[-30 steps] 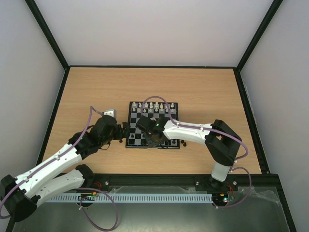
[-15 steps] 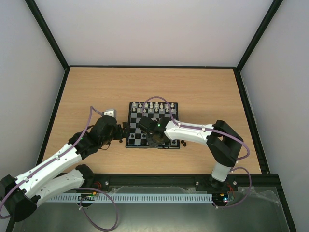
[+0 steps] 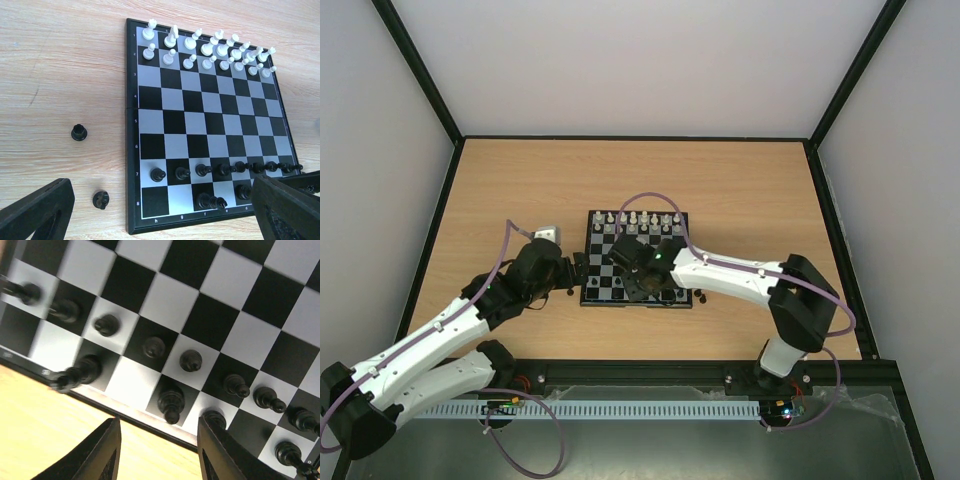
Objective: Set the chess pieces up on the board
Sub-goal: Move the chess piece to the chessboard, then pick up the chess piece from the chessboard, then place the chess piece on the chessboard.
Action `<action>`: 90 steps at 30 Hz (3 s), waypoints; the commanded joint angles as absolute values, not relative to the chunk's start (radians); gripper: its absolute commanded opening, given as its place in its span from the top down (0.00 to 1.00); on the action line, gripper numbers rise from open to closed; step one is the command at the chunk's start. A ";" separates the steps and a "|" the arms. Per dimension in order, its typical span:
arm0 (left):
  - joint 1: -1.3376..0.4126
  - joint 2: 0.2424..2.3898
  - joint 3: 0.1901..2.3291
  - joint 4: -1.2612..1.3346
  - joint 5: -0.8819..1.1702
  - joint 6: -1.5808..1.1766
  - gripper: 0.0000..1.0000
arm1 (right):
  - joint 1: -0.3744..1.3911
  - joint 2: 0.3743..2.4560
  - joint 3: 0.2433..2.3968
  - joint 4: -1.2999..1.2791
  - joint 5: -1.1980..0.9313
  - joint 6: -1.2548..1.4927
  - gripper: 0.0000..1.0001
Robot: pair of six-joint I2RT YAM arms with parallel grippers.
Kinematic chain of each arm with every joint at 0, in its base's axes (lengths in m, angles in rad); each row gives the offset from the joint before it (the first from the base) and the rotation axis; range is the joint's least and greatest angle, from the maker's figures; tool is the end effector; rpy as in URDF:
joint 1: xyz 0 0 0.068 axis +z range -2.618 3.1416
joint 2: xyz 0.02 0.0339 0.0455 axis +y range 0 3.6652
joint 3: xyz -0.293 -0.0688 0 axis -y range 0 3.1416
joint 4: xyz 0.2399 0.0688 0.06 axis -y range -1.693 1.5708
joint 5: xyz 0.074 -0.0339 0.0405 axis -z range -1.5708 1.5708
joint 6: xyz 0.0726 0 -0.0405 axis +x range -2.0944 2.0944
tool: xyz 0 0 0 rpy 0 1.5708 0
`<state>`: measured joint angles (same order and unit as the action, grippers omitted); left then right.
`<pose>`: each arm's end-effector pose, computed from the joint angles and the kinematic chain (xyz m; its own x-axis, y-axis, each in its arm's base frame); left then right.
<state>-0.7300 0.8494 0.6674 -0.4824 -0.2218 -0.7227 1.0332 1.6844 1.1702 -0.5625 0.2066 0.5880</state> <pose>0.1502 -0.1130 0.2598 -0.6895 -0.2488 -0.6802 0.0872 0.9038 -0.4190 0.1973 0.3019 0.2112 -0.8138 -0.3049 -0.4948 -0.4080 0.9060 0.1128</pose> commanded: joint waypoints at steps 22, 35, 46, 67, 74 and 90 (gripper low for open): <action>-0.729 0.789 0.664 -0.521 -0.302 -0.764 0.00 | 1.101 1.846 1.374 -0.612 0.132 0.517 0.62; -0.727 0.775 0.662 -0.518 -0.304 -0.761 0.00 | 1.100 1.899 1.405 -0.609 0.142 0.514 0.75; -0.726 0.775 0.659 -0.513 -0.305 -0.760 0.00 | 1.100 1.865 1.387 -0.637 0.190 0.531 0.91; -0.724 0.771 0.658 -0.512 -0.297 -0.761 0.01 | 1.070 1.771 1.245 -0.595 0.203 0.571 0.91; -0.724 0.770 0.660 -0.512 -0.295 -0.762 0.00 | 1.055 1.769 1.230 -0.573 0.193 0.567 0.91; -0.724 0.772 0.659 -0.512 -0.294 -0.762 0.00 | 1.053 1.775 1.224 -0.550 0.145 0.558 0.90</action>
